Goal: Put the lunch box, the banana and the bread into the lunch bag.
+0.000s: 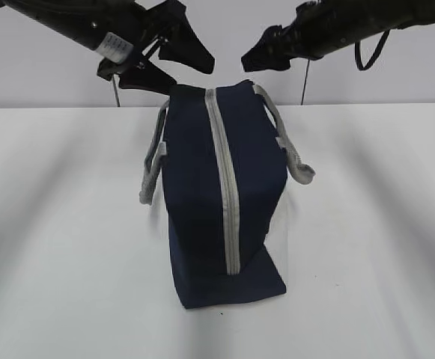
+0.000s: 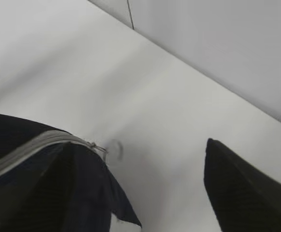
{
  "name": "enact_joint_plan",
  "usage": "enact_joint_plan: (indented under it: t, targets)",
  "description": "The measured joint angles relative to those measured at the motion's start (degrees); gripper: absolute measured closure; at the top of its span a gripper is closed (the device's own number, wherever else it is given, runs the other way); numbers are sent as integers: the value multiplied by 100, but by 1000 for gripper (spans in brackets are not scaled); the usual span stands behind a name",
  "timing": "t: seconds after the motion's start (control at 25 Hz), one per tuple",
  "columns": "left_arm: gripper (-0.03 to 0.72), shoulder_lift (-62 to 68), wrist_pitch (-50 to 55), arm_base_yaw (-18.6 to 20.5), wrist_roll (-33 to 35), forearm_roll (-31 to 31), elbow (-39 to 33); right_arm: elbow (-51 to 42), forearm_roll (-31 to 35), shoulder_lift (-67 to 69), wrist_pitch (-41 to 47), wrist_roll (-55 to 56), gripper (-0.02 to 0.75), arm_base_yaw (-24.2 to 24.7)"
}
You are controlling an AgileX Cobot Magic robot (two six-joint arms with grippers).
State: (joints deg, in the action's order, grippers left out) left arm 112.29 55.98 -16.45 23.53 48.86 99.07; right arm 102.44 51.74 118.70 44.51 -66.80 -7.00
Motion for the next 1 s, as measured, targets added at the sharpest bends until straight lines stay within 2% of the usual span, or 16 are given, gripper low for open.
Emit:
enact_joint_plan:
  t: [0.12, 0.32, 0.68, 0.84, 1.0]
  targets:
    - [105, -75, 81, 129, -69, -217, 0, 0, -31, -320, 124, 285, 136, 0]
    - [102, -451, 486, 147, -771, -1576, 0, 0, -446, -740, 473, 1419, 148, 0]
    - [126, -1075, 966, 149, -1533, -3127, -25, 0, -1969, -860, 1812, 3843, 152, 0]
    - [127, -1487, 1009, 149, -1774, -3484, -355, 0, -2505, -876, 2170, 4620, 152, 0]
    - [127, -2127, 955, 149, -1848, -3654, -1117, -133, -2596, -1117, 2379, 4922, 152, 0]
